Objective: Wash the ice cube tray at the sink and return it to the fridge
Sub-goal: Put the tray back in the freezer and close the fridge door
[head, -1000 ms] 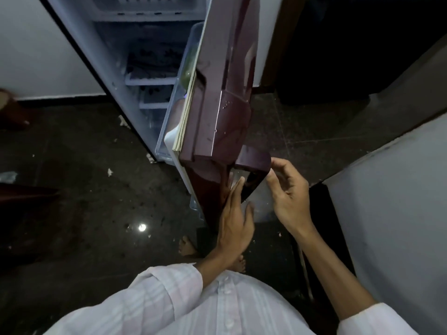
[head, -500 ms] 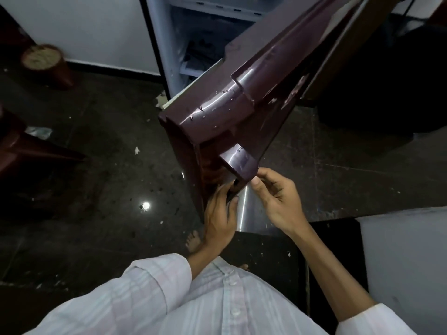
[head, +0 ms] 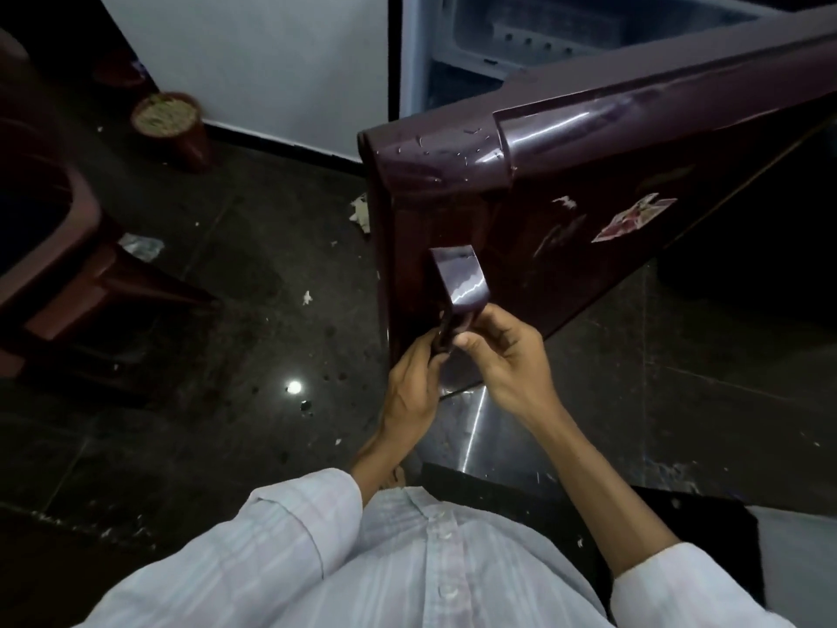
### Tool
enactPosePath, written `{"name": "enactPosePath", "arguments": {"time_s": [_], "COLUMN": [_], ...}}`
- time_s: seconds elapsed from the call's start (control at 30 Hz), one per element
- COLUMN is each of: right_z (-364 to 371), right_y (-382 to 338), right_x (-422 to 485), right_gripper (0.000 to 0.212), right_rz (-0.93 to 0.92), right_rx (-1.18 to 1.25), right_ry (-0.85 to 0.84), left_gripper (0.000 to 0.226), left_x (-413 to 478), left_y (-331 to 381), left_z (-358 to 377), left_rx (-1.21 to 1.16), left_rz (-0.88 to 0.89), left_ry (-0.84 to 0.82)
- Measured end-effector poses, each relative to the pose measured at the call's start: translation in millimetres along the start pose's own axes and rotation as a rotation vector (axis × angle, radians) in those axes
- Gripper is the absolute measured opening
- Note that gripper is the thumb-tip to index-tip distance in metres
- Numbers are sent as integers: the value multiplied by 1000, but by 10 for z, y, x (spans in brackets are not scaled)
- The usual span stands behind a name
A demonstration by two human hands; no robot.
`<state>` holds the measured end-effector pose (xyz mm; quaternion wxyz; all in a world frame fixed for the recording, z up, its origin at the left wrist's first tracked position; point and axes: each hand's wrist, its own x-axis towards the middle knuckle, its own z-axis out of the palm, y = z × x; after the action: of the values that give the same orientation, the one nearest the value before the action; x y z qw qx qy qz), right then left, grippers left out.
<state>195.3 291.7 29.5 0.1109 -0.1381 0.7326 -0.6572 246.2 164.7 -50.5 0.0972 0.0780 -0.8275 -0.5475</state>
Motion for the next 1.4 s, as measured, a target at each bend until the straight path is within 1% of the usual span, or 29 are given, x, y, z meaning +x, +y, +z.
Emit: {"name": "enactPosePath", "arguments": {"time_s": [0.17, 0.33, 0.47, 0.53, 0.67, 0.87, 0.97, 1.17, 1.3, 1.4], "right_z": [225, 339, 383, 405, 420, 395, 381, 355, 363, 401], "right_y": [0, 12, 31, 56, 64, 111, 128, 140, 163, 177], "right_x": [489, 964, 1329, 1514, 1886, 2411, 2623, 2930, 2995, 2968], "right_gripper": [20, 24, 26, 28, 30, 40, 41, 41, 43, 40], "right_rz": [-12, -19, -50, -54, -58, -76, -68, -65, -66, -67], "right_rx": [-24, -37, -62, -60, -88, -132, -139, -164, -191, -199], "right_ry": [23, 30, 28, 42, 44, 49, 60, 99, 116, 162], "left_gripper": [34, 33, 34, 29, 27, 28, 33, 32, 31, 30], "left_x": [482, 904, 1236, 1426, 1781, 2250, 2473, 2828, 2973, 3001], "left_y": [-176, -263, -306, -339, -320, -293, -323, -328, -397, -431], "left_z": [-214, -329, -400, -456, -535, -524, -509, -549, -613, -625], "left_rx": [41, 84, 103, 115, 142, 172, 147, 150, 172, 187], "left_rz": [25, 71, 59, 61, 12, 3, -5, 10, 25, 49], "left_ry": [19, 67, 100, 79, 51, 97, 86, 15, -34, -50]}}
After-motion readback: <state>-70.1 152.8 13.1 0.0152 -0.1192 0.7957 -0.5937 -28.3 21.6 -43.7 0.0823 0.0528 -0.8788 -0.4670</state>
